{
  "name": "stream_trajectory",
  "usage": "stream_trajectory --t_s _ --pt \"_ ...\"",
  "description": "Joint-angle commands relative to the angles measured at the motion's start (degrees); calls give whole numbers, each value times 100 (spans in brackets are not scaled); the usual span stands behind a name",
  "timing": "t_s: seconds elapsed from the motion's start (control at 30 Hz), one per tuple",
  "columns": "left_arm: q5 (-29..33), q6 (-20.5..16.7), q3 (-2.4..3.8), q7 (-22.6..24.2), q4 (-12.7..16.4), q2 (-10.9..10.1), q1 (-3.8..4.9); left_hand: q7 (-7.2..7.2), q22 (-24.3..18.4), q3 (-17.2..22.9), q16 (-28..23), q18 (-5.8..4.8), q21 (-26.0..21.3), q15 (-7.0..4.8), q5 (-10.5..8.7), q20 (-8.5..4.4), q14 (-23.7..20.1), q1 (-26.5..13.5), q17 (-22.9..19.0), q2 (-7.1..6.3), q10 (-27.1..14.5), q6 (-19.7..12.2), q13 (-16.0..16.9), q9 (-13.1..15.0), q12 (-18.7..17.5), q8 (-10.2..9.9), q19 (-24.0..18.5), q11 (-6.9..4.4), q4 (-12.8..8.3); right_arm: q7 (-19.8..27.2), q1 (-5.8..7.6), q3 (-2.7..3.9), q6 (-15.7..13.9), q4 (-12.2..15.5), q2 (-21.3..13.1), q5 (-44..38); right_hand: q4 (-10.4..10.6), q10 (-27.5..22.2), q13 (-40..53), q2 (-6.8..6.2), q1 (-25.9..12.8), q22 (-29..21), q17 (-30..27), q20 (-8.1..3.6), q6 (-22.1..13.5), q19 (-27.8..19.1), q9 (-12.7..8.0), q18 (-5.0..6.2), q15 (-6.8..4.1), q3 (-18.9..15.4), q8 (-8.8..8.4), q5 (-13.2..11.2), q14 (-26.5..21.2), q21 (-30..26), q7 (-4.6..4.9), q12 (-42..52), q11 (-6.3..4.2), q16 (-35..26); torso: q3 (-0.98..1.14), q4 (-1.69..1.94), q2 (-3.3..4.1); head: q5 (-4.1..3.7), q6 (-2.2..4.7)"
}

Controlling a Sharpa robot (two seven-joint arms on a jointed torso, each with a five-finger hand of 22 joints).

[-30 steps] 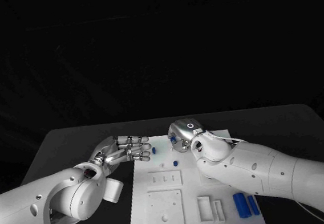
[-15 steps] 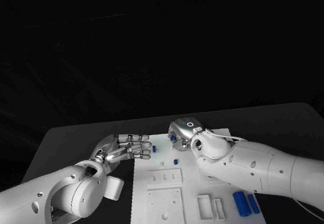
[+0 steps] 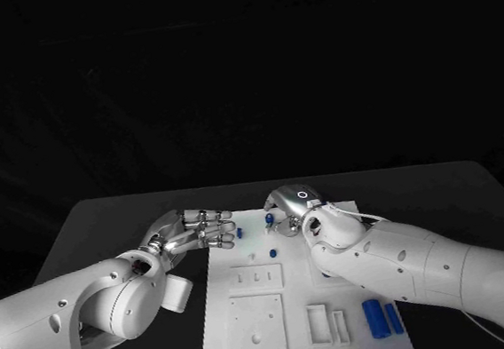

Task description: Assemble the parts on the task board

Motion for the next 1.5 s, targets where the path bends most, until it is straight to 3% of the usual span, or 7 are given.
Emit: stream_trajectory --t_s 0.03,0.57,0.8,1.0,1.13,1.3,1.5 --pt "-18 40 6 31 8 -15 23 -1 -5 -12 -15 6 13 19 2 6 -15 -46 8 14 -20 -56 8 4 26 29 -28 38 -35 109 17 2 -232 198 -110 206 63 15 -3 4 65 -12 -2 0 -20 178 -6 97 20 -50 -17 93 -19 -18 6 -25 0 -8 3 -21 -6 7 14" --pt "-17 29 3 45 -105 -64 39 -5 -13 -13 -15 9 17 20 2 7 -17 -38 9 10 -31 -51 8 5 27 30 -27 38 -35 79 68 614 370 1432 -1424 555 -731 1362 29 210 -279 142 22 -100 4 150 -6 -64 -80 348 -17 317 9 22 99 8 -219 8 56 -219 -91 127 67" --pt "-17 53 1 49 -158 -63 38 -7 -17 -9 -14 10 23 18 6 6 -15 -33 9 15 -30 -48 8 5 27 30 -27 38 -37 107 70 663 897 1516 -1680 660 -683 1589 49 258 -329 195 63 -165 -370 138 -5 -144 -142 -580 -10 630 -1 -38 182 24 -268 -11 105 -287 -99 177 56" --pt "-17 92 -4 44 -188 -31 37 -7 -17 -9 -14 10 23 18 6 6 -15 -33 9 15 -30 -48 8 5 27 30 -27 38 -37 82 67 671 1223 1402 -1689 591 -290 1412 45 197 -179 191 53 -119 -800 134 -22 -123 -96 -1260 -32 586 -14 -130 197 15 -232 -46 121 -275 -96 171 40" --pt "-17 116 -7 38 -211 -16 36 -7 -17 -9 -14 10 23 18 6 6 -15 -33 9 15 -30 -48 8 5 27 30 -27 38 -37 41 57 673 1337 1310 -1670 468 -60 2523 386 123 -107 264 144 -326 -812 138 -19 -287 -317 -1441 -28 474 -25 -110 135 880 -555 -16 121 -275 -89 178 31" --pt "-17 134 -9 33 -236 -2 35 -5 -24 -6 -15 9 33 19 12 6 -17 -33 9 23 -32 -54 8 4 26 30 -36 38 -44 38 45 674 1536 1252 -1642 502 79 979 3753 87 -101 1109 989 -407 -617 132 -13 -420 -387 -1692 -27 578 -160 1008 75 4789 -644 440 131 -263 -85 165 21" --pt "-20 151 -10 31 -255 19 34 -5 -24 -6 -15 9 33 19 12 6 -17 -33 9 23 -32 -54 8 4 26 30 -36 38 -44 39 32 674 1748 1116 -1516 563 -32 969 4491 147 -160 1761 2096 -379 -512 172 -8 -409 -352 -1661 -20 698 -148 1866 95 5323 -669 655 128 -263 -82 162 17"
